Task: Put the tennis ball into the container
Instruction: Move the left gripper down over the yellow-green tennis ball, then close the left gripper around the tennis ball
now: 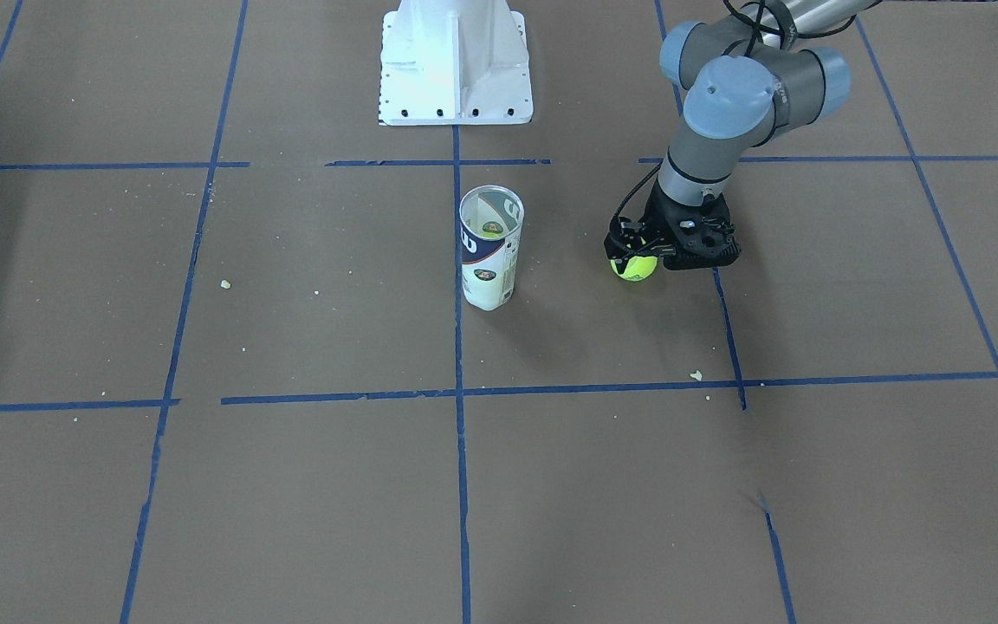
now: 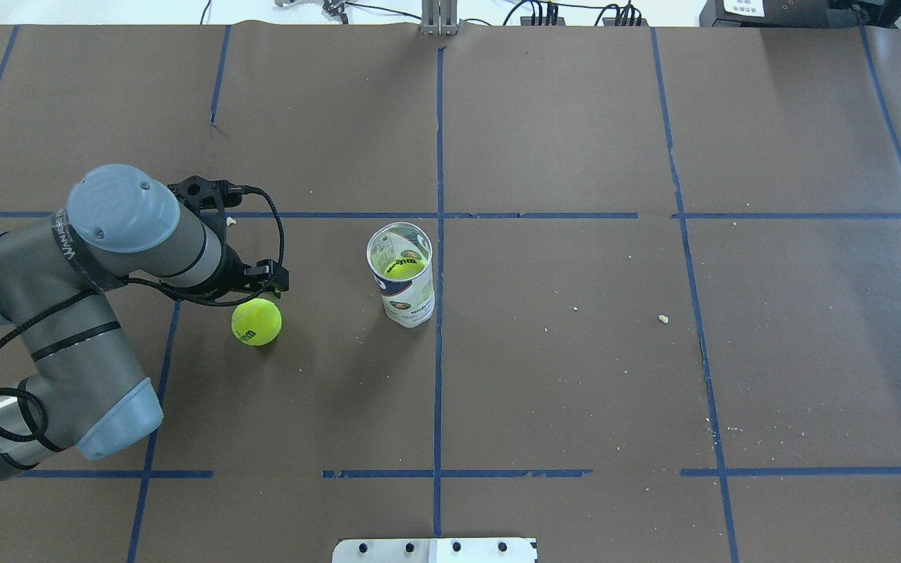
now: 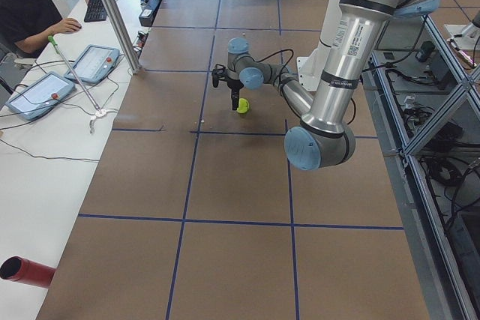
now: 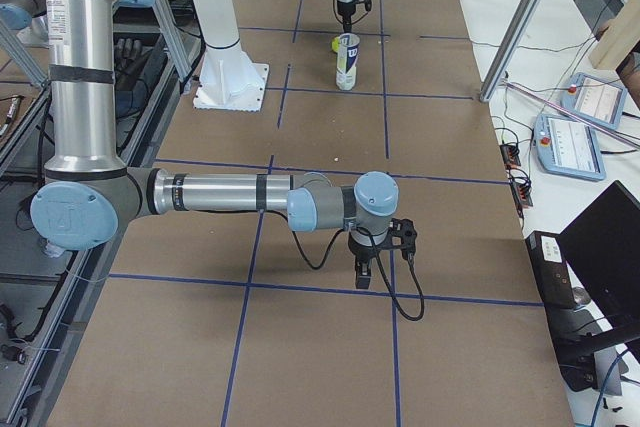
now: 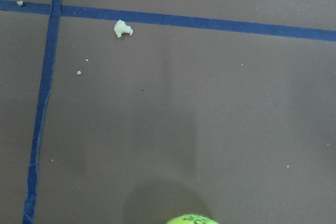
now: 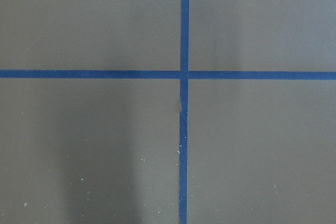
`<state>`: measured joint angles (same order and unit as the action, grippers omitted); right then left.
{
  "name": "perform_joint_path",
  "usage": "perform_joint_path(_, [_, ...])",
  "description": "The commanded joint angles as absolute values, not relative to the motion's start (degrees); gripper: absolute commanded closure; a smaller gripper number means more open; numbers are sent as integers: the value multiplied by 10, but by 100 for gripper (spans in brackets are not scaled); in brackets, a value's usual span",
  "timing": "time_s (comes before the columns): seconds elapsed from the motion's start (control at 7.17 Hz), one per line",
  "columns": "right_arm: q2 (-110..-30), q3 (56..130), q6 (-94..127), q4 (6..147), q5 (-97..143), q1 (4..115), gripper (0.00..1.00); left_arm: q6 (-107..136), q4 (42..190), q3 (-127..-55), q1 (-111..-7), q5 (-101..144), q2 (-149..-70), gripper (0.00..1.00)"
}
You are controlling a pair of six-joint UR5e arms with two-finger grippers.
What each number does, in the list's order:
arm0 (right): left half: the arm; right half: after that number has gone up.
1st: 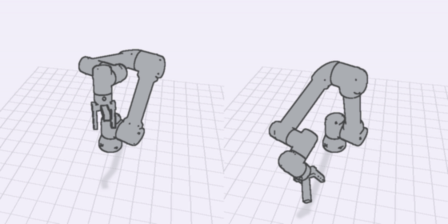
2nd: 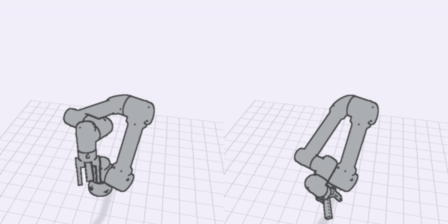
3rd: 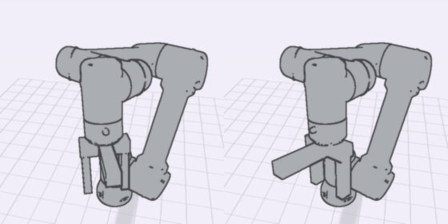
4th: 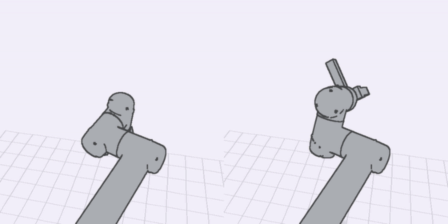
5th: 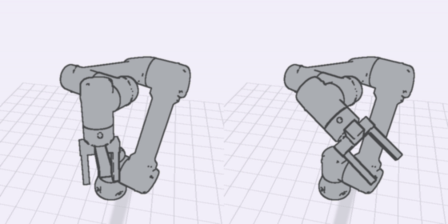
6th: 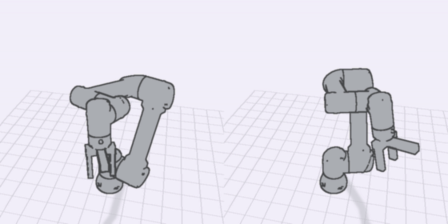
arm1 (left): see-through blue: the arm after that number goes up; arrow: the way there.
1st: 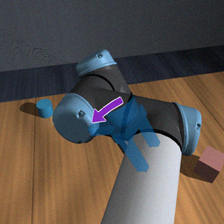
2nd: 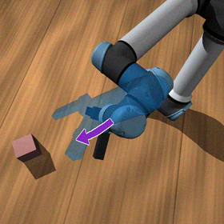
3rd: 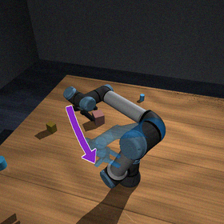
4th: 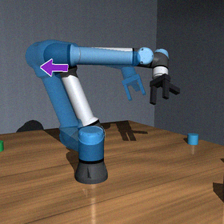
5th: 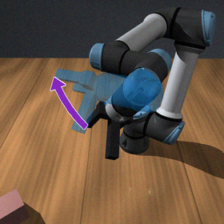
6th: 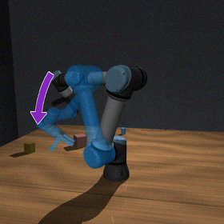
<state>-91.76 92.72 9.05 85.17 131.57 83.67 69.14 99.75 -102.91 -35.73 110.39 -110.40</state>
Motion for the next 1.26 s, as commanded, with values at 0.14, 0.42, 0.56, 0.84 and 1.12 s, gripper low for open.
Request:
perform_joint_path(0.14, [-918,927,91,852,1316,837,0,692,1000,-1019,-342,1105,-1104,0])
perform_joint_path(0.42, [-918,927,91,852,1316,837,0,692,1008,-1013,-336,1107,-1104,0])
perform_joint_path(0.56, [-918,927,91,852,1316,837,0,692,1008,-1013,-334,1107,-1104,0])
perform_joint_path(0.84, [-918,927,91,852,1316,837,0,691,1008,-1017,-334,1107,-1105,43])
perform_joint_path(1.12, [-918,927,91,852,1316,837,0,690,995,-1068,-341,1108,-1100,100])
